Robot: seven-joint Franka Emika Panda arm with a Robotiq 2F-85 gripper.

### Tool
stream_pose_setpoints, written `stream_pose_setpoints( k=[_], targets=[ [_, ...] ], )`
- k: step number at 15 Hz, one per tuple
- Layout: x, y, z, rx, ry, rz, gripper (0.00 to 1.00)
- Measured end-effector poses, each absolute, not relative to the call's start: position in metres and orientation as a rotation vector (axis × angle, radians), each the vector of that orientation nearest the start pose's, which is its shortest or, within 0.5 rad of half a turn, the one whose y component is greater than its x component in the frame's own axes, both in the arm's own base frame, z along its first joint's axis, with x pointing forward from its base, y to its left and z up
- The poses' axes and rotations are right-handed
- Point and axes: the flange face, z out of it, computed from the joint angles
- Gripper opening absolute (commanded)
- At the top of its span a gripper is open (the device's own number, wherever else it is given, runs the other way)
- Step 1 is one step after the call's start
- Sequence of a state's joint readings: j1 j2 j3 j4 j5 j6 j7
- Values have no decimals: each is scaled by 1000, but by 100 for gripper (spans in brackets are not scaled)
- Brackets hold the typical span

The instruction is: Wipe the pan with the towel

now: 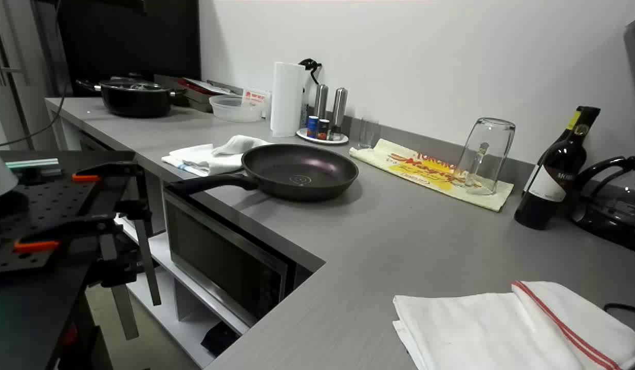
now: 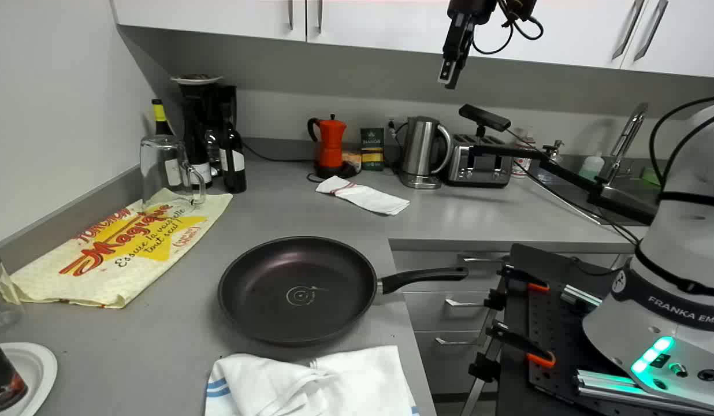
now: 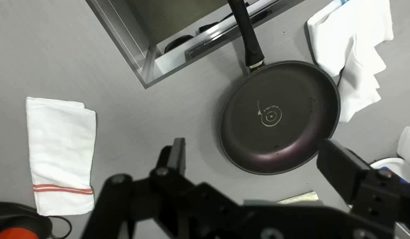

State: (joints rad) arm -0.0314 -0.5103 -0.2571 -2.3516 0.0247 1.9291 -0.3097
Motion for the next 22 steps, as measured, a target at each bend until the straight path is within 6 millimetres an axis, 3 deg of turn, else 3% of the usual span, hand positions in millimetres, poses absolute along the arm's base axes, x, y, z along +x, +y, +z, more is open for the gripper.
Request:
stream_pose_setpoints(
  k=[7,10,14,17,22],
  targets=[
    [391,-126,517,-3015,-53,-155,100],
    [403,-130,501,-3020,-36,-126,100],
    [434,-128,469,-3020,-55,-105,100],
    [464,-107,442,-3010,-102,-85,100],
    [509,-39,401,-2984,-194,-43,100]
  ],
)
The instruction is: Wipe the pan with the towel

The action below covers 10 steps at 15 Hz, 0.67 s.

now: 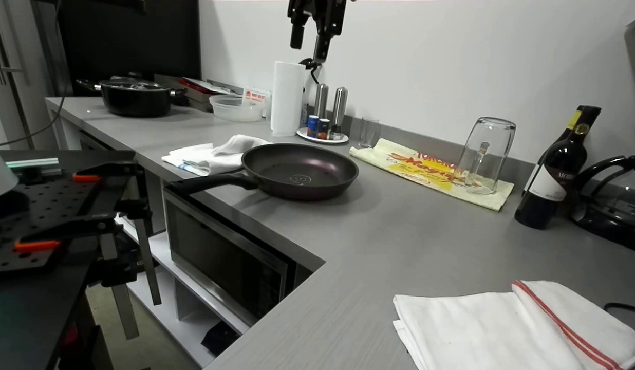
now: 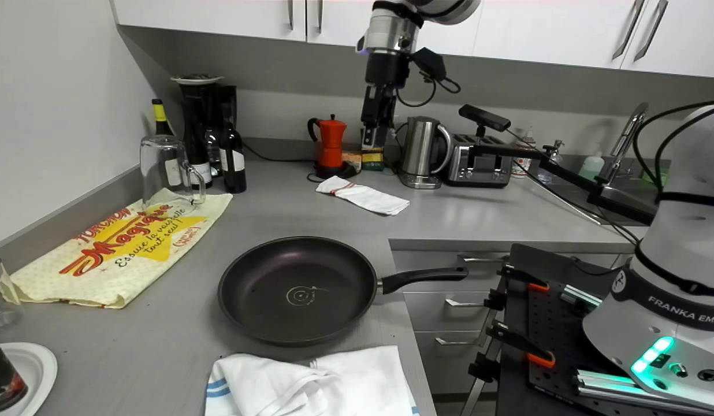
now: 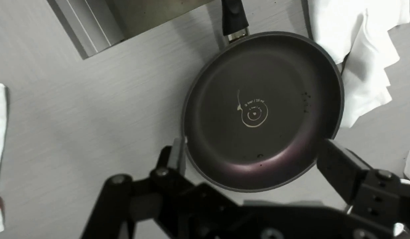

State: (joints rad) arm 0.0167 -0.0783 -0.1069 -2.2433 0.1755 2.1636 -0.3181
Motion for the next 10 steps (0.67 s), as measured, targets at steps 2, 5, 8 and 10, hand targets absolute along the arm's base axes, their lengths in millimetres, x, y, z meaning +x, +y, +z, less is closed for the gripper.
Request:
stream_pose_setpoints(
  k=[2,5,8,10],
  targets=[
    [522,-8,387,-2973,-211,-19,100],
    [536,34,368,-2979,-211,-8,100],
    [543,70,344,-3003,-190,9,100],
    [542,94,327,-3027,-165,44,100]
  ],
)
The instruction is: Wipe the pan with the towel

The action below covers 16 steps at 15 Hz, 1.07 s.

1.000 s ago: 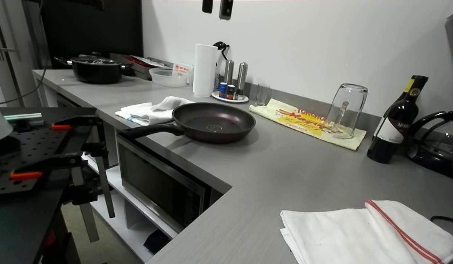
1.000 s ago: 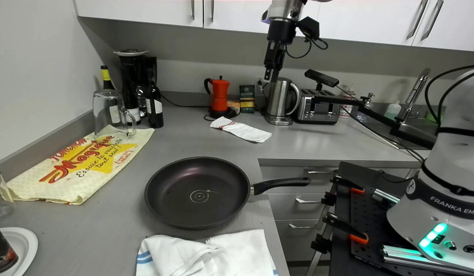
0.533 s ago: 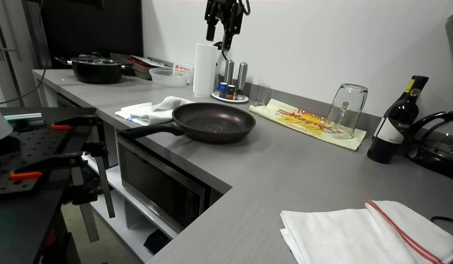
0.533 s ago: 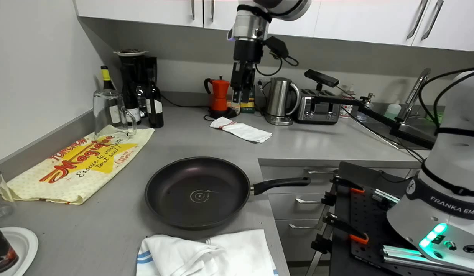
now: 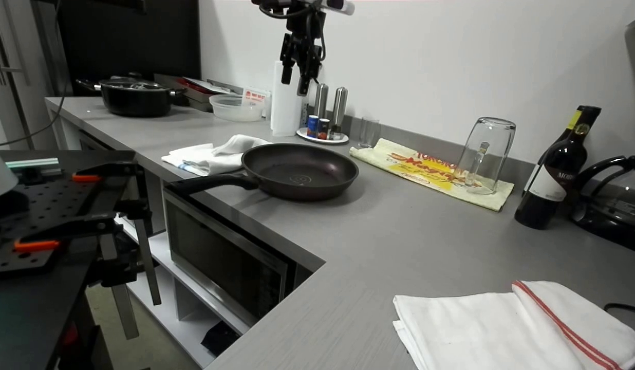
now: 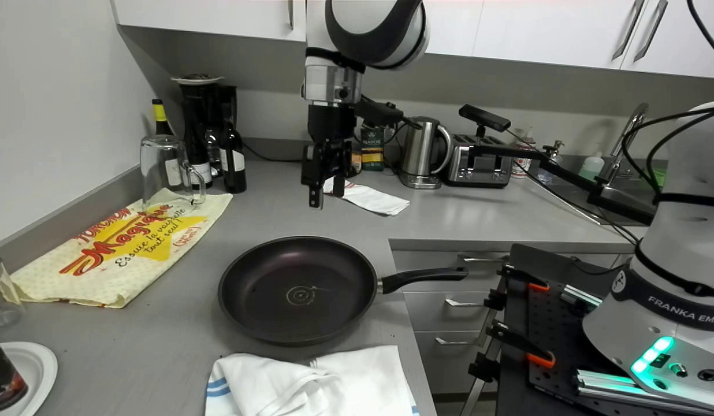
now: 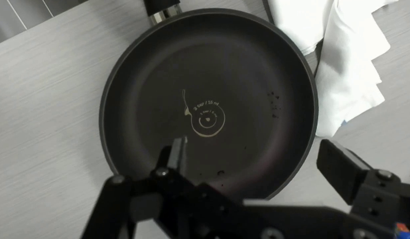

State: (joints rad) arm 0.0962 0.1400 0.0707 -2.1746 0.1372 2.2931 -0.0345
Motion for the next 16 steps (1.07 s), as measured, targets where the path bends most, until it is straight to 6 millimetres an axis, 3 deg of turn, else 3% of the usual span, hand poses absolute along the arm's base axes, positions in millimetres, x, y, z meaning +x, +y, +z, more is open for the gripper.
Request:
stream_pose_setpoints(
  k=[5,10,16],
  targets=[
    [528,160,288,-3050,-173,142,100],
    [515,222,267,-3028,-261,114,100],
    [519,250,230,-2995,-305,42,100]
  ],
)
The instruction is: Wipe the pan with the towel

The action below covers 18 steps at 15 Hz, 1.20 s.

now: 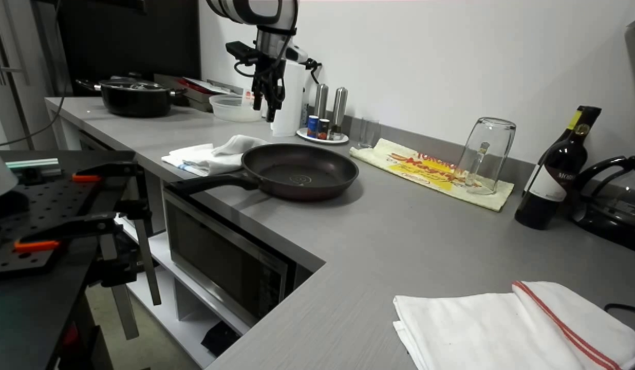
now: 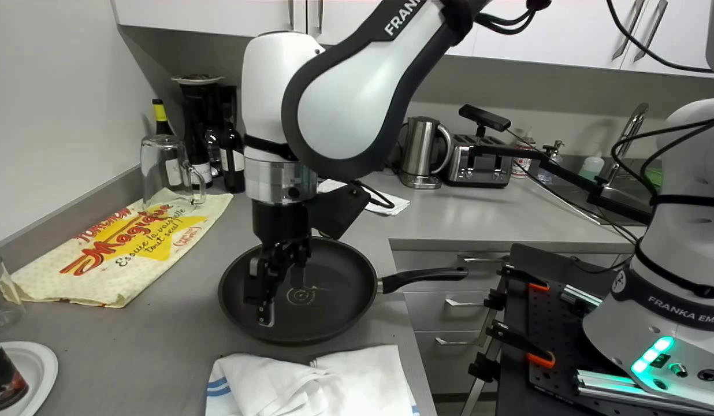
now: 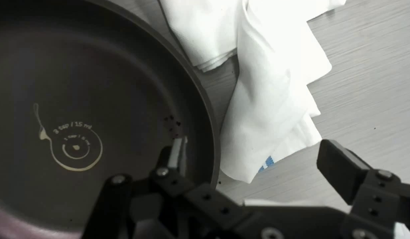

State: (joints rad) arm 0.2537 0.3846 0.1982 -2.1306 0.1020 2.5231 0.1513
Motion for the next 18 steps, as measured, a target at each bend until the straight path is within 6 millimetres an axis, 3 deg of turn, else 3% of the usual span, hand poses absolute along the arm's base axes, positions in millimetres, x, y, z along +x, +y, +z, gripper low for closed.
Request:
stream_pose_setpoints(
  k=[7,13,18],
  targets=[
    [507,273,183,-2993,-345,130,100],
    [486,308,175,-2982,-416,159,100],
    [481,317,162,-2977,-452,134,100]
  ],
)
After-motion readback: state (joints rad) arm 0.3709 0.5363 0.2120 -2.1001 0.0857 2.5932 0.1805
